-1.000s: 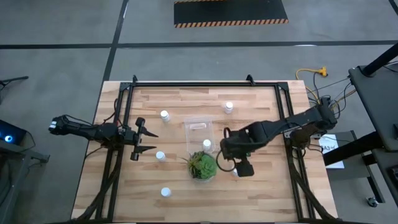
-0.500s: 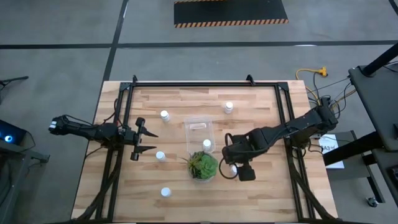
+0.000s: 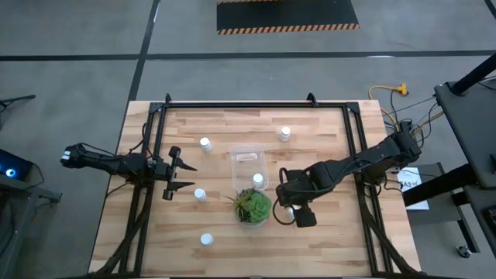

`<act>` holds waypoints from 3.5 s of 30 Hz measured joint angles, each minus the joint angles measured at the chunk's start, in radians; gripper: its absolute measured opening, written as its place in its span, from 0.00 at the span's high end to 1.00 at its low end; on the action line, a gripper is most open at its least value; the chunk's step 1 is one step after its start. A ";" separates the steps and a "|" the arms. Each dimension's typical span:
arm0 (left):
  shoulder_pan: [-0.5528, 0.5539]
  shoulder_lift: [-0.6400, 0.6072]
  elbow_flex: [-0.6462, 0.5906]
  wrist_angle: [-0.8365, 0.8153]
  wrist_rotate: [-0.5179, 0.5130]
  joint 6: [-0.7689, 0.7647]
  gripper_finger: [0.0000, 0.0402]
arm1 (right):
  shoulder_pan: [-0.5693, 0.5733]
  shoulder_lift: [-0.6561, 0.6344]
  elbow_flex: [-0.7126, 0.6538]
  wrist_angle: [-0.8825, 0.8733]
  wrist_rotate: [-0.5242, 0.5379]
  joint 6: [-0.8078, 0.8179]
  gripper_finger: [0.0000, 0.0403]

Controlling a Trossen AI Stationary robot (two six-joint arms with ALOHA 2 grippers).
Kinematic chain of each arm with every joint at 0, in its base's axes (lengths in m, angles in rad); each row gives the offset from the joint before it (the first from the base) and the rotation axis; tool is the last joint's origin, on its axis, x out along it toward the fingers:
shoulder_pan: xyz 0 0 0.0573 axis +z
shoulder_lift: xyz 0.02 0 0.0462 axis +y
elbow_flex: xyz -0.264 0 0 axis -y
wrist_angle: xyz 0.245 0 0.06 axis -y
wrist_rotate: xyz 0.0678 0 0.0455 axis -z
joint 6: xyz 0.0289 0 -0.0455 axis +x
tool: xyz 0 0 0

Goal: Pick and place pill bottles into a basket
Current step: Put the white pill bottle into the transparent bin

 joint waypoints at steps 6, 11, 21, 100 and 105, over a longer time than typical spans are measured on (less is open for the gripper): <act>0.000 0.000 0.000 0.000 0.000 0.000 0.49 | 0.003 0.001 -0.082 0.067 0.000 0.004 0.35; 0.000 0.000 0.000 0.000 0.000 0.000 0.49 | 0.009 0.001 -0.140 0.097 -0.001 0.009 0.36; 0.000 0.000 0.000 0.000 0.000 0.000 0.49 | 0.039 0.001 -0.206 0.180 -0.003 0.010 0.34; 0.000 0.000 0.000 0.000 0.000 0.000 0.49 | -0.080 0.000 -0.332 0.377 -0.003 0.071 0.62; 0.000 0.000 0.000 0.000 0.000 0.000 0.49 | -0.117 0.000 -0.332 0.377 -0.037 0.108 0.62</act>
